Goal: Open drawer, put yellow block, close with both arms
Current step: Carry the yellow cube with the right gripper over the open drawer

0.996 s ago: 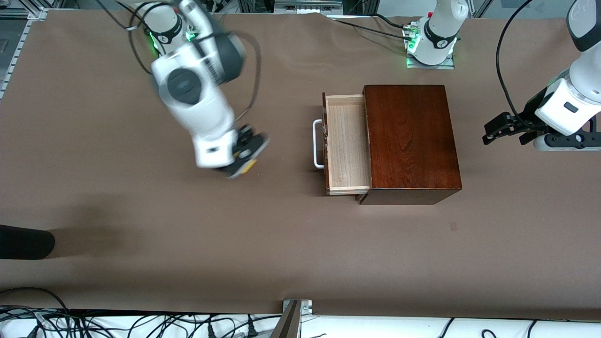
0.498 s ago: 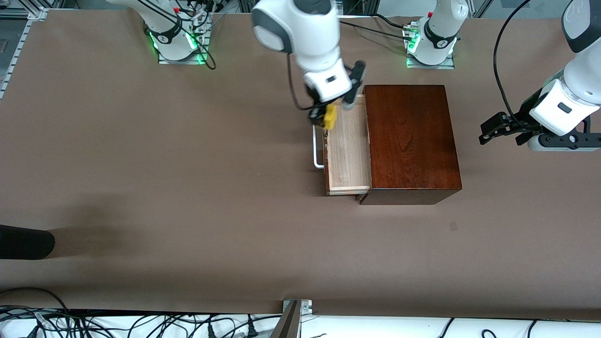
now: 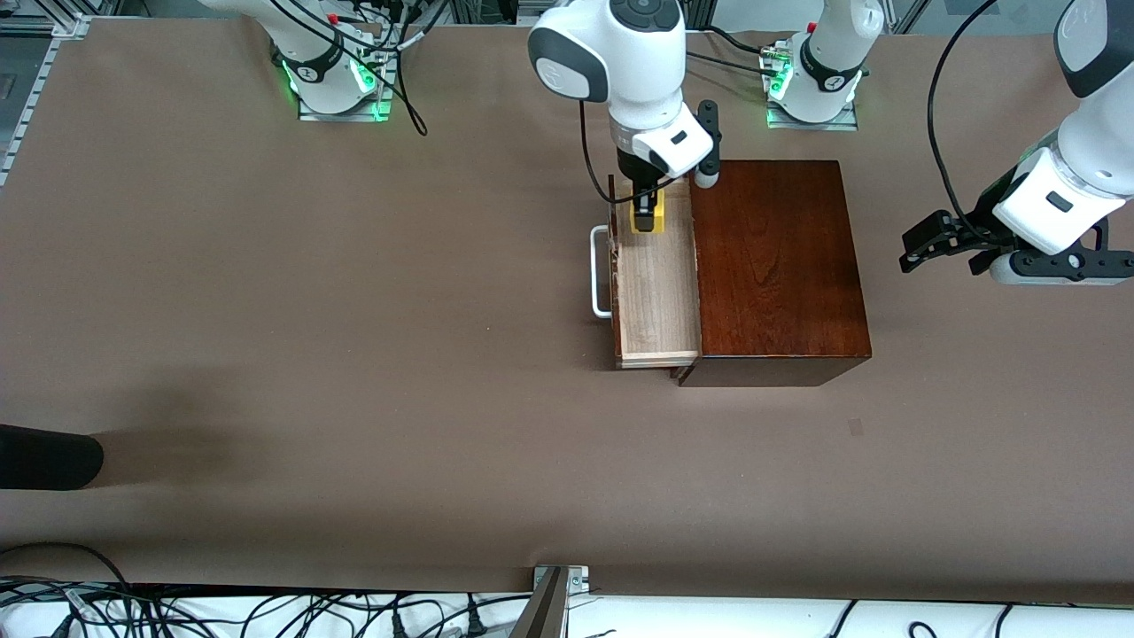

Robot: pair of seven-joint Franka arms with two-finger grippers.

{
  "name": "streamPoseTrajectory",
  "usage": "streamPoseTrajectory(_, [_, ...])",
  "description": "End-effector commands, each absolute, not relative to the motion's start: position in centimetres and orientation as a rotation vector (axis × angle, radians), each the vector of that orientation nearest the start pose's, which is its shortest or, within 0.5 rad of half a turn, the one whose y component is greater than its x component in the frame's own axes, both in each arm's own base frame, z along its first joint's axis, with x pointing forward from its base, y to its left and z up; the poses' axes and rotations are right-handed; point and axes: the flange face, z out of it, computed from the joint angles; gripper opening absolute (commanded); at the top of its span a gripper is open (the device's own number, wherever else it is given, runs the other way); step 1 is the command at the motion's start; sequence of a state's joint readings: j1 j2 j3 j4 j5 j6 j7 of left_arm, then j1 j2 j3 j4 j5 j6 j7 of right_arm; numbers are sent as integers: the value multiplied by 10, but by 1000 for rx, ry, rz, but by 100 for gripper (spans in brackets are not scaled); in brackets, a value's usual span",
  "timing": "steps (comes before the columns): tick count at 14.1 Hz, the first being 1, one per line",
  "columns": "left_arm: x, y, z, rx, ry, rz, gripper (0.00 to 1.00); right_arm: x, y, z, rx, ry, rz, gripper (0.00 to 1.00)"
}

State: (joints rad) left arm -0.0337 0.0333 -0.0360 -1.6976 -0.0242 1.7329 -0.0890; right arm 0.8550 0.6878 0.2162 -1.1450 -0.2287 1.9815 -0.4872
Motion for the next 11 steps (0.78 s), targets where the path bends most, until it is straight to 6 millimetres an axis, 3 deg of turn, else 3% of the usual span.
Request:
streamPoseTrajectory(1, [570, -44, 565, -3160, 10, -32, 100, 415, 648, 410, 2019, 2287, 294, 0])
streamPoseTrajectory(3, [568, -56, 569, -3140, 54, -39, 100, 417, 650, 396, 1921, 2365, 284, 0])
streamPoseTrajectory(11, [569, -53, 570, -3138, 47, -41, 100, 416, 649, 349, 1925, 2373, 152, 0])
